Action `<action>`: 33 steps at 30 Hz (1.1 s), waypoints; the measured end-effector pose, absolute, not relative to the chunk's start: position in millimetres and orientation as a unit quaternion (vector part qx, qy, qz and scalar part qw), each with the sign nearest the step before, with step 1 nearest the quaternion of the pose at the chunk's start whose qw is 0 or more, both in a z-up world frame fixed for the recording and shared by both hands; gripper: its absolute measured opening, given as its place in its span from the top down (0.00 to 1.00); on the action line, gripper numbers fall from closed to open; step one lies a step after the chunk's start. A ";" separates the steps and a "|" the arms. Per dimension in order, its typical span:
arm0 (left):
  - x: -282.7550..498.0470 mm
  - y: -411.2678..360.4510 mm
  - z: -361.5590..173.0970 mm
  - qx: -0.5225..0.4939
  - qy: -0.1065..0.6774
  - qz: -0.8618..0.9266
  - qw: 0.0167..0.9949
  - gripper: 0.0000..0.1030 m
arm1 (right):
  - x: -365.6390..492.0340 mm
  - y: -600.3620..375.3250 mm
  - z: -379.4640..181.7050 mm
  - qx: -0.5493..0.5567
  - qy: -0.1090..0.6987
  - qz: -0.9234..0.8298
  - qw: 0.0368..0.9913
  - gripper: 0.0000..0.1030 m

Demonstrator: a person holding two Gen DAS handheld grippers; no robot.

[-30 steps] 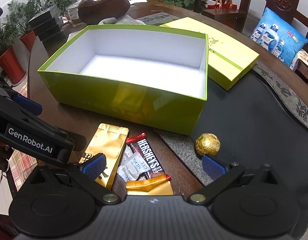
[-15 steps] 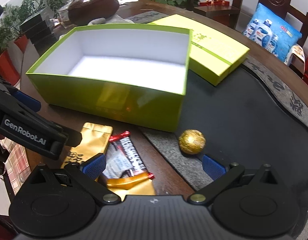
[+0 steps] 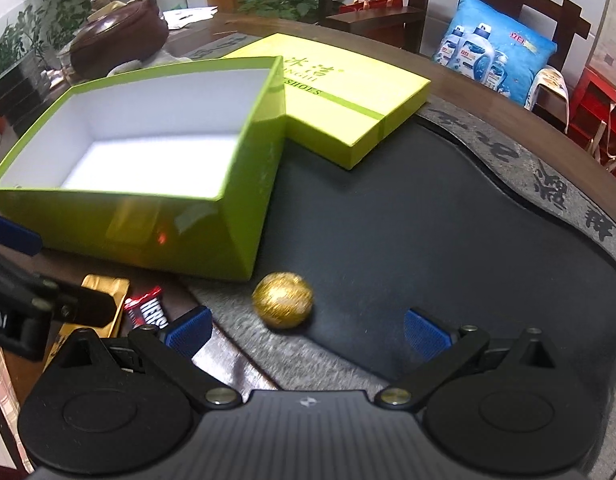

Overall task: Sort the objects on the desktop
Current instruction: 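Close the right gripper around the gold foil ball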

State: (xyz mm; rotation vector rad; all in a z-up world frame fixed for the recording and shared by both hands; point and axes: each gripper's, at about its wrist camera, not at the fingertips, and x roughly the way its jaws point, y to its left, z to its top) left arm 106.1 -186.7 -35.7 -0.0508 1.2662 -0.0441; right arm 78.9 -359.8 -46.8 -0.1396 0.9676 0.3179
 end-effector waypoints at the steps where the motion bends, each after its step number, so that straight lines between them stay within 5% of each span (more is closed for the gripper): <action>1: 107.7 -187.2 -36.7 -0.029 0.593 -0.020 0.804 0.00 | 81.5 -360.7 -48.4 -0.065 0.462 0.156 0.870 0.01; 14: 117.7 -192.4 -41.7 -0.045 0.595 -0.008 0.803 0.00 | 108.5 -360.8 -70.1 -0.055 0.478 0.194 0.855 0.16; 23: 123.1 -198.0 -42.0 -0.039 0.594 -0.013 0.803 0.00 | 114.5 -363.3 -75.7 -0.038 0.487 0.205 0.848 0.37; 28: 124.8 -201.4 -43.6 -0.034 0.596 -0.017 0.802 0.00 | 114.2 -364.9 -77.1 -0.026 0.491 0.213 0.844 0.62; 33: 123.7 -204.0 -43.0 -0.031 0.596 -0.023 0.802 0.00 | 108.9 -366.9 -73.2 -0.028 0.492 0.209 0.845 0.62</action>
